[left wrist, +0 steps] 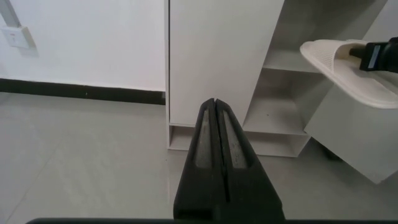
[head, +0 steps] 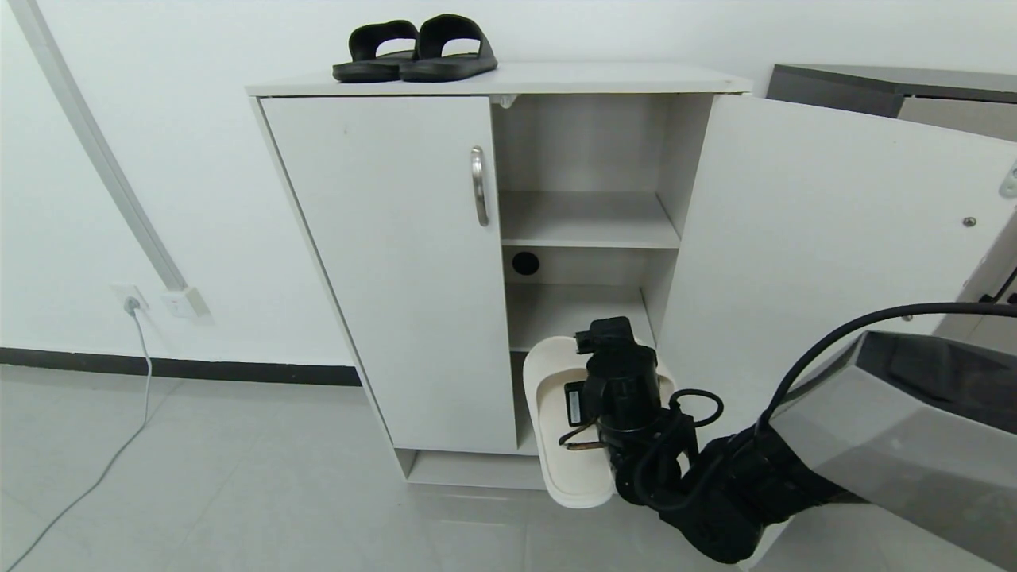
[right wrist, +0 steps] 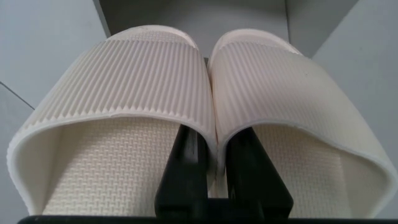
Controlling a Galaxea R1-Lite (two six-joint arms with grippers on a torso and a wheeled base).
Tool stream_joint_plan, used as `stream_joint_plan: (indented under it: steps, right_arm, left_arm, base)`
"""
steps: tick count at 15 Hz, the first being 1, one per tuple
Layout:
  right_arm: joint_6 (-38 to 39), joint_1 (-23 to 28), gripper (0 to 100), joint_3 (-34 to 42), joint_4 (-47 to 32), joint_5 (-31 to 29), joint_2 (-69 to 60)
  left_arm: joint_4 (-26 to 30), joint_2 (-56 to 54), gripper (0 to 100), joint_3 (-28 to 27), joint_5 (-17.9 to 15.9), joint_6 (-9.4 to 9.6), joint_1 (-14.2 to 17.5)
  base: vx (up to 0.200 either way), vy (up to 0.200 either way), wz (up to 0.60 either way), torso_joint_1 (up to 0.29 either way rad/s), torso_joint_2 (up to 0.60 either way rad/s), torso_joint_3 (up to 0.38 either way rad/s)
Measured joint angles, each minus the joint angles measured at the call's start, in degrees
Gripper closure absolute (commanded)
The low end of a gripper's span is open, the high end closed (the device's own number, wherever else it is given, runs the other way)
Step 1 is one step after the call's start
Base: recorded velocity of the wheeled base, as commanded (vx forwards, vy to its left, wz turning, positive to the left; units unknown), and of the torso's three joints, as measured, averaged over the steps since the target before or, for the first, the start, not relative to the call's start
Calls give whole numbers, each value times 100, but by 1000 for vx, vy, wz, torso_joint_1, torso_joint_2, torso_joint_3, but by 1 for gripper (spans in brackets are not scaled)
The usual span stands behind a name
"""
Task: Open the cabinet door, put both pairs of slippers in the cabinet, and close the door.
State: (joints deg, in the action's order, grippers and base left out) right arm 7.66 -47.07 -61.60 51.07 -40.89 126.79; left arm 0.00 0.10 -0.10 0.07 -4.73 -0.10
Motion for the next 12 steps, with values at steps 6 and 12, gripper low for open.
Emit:
stream_joint_plan:
  steps: [6,12]
  right_arm:
    - [30,93,100,-483,11,2,647]
    - [35,193,100,-734,13,-5,923]
  left_arm:
    - [0,0,100,0,-5,5,0]
    - [0,0,100,0,-7,9,0]
  base:
    - [0,0,0,0,0,0]
    - [0,0,0,0,3,-150]
